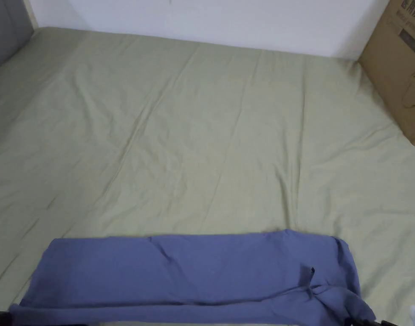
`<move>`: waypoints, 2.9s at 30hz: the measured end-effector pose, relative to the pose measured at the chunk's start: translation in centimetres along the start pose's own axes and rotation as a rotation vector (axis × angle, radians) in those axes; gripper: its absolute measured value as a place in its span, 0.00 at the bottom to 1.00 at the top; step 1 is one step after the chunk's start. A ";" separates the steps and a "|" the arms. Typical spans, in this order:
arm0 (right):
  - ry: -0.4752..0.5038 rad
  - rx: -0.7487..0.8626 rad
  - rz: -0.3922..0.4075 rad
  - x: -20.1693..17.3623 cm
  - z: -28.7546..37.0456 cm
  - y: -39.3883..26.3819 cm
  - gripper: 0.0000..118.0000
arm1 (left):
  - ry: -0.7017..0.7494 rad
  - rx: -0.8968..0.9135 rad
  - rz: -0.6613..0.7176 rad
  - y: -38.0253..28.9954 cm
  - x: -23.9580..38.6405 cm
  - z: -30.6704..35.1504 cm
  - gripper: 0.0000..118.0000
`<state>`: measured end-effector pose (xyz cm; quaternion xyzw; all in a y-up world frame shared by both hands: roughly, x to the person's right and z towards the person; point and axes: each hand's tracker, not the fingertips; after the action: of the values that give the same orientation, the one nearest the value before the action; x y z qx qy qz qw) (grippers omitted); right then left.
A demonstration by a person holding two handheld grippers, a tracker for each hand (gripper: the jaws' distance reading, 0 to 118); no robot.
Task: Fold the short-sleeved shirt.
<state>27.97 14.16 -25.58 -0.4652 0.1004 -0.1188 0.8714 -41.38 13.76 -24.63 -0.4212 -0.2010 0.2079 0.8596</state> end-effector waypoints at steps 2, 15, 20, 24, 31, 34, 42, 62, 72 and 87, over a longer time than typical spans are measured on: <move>-0.024 -0.023 0.002 -0.1 0.6 0.7 0.97 | 0.057 0.017 0.012 0.6 0.2 0.6 0.80; -0.141 0.817 0.281 -15.8 12.3 6.9 0.00 | 0.190 0.646 -0.511 7.9 18.9 6.5 0.00; -0.116 0.820 0.297 -17.9 12.4 6.6 0.00 | 0.119 0.685 -0.446 7.5 19.2 6.6 0.00; -0.113 0.828 0.318 -17.9 12.4 5.8 0.00 | 0.136 0.668 -0.405 7.7 17.9 6.6 0.00; 0.008 0.729 0.220 -16.8 11.7 5.5 0.00 | 0.005 0.346 -0.008 9.8 8.3 2.8 0.54; 0.020 0.698 0.213 -16.5 11.2 5.3 0.00 | -0.008 0.153 0.119 9.6 3.6 -1.1 0.97; 0.026 0.660 0.253 -16.7 10.6 4.6 0.70 | 0.241 -0.106 0.201 7.1 -2.1 -7.3 0.96; 0.044 0.582 0.247 -17.6 8.6 3.8 1.00 | 0.176 -0.316 0.200 6.2 2.6 -11.9 0.14; 0.037 0.544 0.220 -16.8 9.1 3.8 0.03 | 0.166 -0.197 0.156 7.8 4.2 -11.3 0.10; 0.022 0.552 0.166 -15.0 10.3 3.8 0.02 | 0.083 -0.176 0.002 11.1 13.3 -12.0 0.10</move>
<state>17.11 28.85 -22.16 -0.1993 0.1113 -0.0747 0.9707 -26.16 19.24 -38.12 -0.5035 -0.1824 0.1728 0.8266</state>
